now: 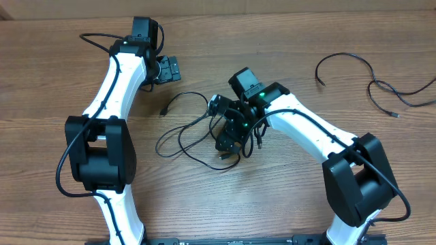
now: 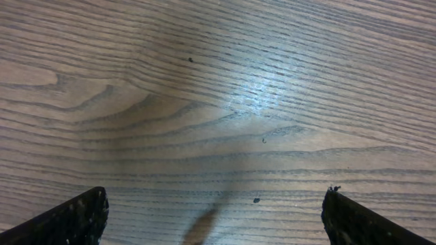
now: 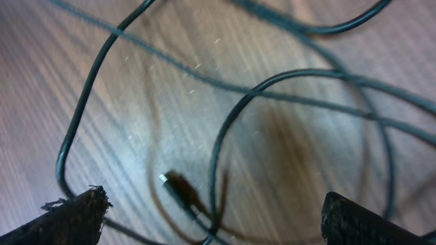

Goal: Untangle cables

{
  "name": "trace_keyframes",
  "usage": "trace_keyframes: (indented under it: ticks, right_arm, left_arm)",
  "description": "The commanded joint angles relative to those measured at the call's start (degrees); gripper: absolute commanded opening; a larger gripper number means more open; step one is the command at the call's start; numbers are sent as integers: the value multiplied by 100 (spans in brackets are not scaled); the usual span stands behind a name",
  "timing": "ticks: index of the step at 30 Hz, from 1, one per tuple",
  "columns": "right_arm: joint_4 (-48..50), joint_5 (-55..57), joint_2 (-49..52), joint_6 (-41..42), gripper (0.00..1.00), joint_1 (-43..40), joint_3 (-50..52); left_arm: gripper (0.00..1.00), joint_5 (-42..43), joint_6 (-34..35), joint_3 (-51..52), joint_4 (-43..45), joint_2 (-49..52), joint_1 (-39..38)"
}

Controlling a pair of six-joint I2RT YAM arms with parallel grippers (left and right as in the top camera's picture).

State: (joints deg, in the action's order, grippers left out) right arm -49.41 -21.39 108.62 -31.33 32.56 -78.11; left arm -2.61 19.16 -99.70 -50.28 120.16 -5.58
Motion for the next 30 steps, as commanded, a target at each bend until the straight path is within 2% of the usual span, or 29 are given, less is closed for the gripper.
trace_keyframes:
  ticks: [1,7,15,21,30]
  right_arm:
    - [-127,144,-125,-72,100,151,-109]
    - [-693,146,-125,-527,100,420,-109]
    - [-896,142,-125,-588,100,754,-109]
    - [-835,140,-125,-581,100,1021,-66]
    - [-39,144,-125,-455,100,1248,525]
  left_arm:
    - [100,-101,-9,-9,4,96,-4]
    - [100,-103,-9,-9,4,96,-4]
    - [100,-101,-9,-9,2,96,-4]
    - [100,-101,-9,-9,0,96,-4]
    - [100,-101,-9,-9,0,96,-4]
